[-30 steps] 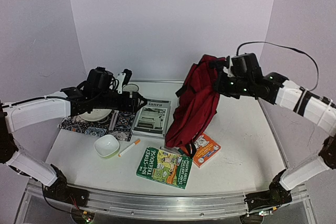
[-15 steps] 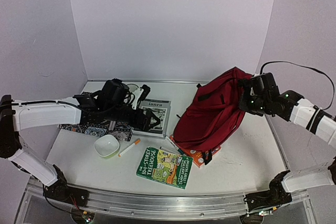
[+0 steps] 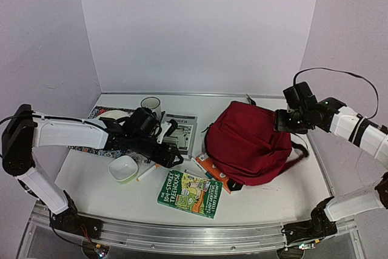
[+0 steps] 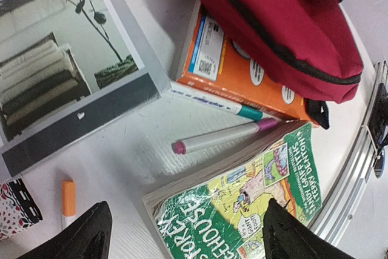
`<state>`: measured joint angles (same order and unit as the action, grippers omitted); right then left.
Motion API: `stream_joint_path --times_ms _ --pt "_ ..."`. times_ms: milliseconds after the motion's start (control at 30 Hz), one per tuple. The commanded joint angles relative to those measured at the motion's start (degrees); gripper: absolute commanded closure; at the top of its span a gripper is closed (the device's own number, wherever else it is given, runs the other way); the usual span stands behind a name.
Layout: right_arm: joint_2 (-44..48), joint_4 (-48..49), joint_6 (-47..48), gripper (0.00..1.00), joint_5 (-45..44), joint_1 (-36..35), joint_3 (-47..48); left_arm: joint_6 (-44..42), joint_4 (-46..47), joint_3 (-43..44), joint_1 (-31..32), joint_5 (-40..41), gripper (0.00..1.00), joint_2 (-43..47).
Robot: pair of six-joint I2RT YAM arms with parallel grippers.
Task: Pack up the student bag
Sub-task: Turn over the student bag with the book.
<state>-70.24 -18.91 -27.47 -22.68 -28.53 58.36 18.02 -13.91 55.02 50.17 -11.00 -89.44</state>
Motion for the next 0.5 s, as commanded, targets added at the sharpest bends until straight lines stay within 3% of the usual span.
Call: stream_joint_path --times_ms 0,200,467 --pt "1.8 -3.9 3.4 0.26 -0.3 -1.0 3.8 0.2 -1.0 2.2 1.2 -1.2 0.14 -3.4" --pt "1.8 -1.9 4.6 0.16 4.7 -1.9 1.1 -0.9 -2.3 6.8 4.5 -2.0 0.16 -6.5" --pt "0.8 5.1 3.5 0.1 10.6 -2.9 -3.5 -3.9 -3.9 14.1 11.0 0.6 0.16 -13.8"
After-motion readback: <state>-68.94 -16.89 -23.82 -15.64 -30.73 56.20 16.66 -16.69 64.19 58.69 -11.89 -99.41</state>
